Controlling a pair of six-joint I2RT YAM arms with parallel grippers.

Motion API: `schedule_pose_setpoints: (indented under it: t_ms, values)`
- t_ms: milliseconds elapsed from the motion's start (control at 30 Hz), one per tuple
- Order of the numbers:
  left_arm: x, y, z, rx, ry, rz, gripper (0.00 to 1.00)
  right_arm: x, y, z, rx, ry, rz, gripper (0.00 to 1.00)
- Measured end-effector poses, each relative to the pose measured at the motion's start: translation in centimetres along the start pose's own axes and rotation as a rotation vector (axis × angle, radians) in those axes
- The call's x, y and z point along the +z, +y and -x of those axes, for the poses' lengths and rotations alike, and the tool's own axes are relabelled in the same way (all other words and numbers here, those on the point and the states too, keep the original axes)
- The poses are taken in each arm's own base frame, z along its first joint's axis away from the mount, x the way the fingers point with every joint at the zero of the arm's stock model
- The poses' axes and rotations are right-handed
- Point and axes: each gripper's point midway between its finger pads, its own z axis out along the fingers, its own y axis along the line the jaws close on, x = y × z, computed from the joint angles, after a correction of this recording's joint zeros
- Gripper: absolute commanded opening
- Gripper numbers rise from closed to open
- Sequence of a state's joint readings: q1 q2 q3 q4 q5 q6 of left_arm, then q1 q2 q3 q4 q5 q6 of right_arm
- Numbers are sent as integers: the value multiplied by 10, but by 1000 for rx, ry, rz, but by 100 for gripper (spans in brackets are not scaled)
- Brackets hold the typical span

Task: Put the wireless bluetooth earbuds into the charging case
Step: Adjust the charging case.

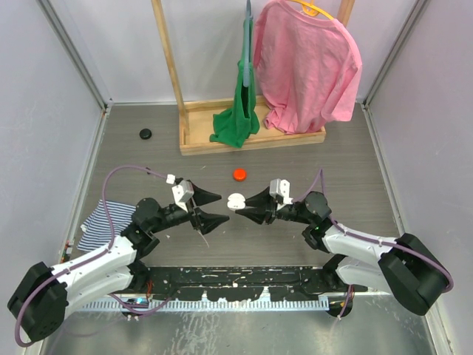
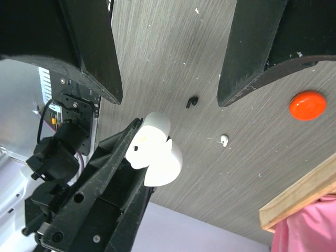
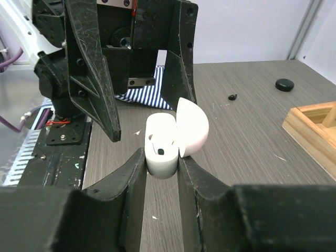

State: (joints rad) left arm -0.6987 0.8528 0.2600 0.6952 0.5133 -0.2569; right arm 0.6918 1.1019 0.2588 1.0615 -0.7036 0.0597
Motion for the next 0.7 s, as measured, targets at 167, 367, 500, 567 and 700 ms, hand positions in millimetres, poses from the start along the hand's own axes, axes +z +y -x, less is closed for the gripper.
schedule_pose_setpoints:
  t_ms: [167,367,500,567,700]
  values:
    - [-2,-8,-2,20,-9,-50,67,1,7,2,-2,-1,45,16]
    - [0,-15,3,32,-27,-93,56,3,11,5,12,-9,78,16]
    - [0,-17,3,34,-28,-106,55,6,13,2,39,-6,94,16]
    - [1,-18,4,37,-33,-114,54,7,13,1,53,-8,99,16]
    - [1,-19,3,36,-32,-123,48,9,14,1,71,-11,114,16]
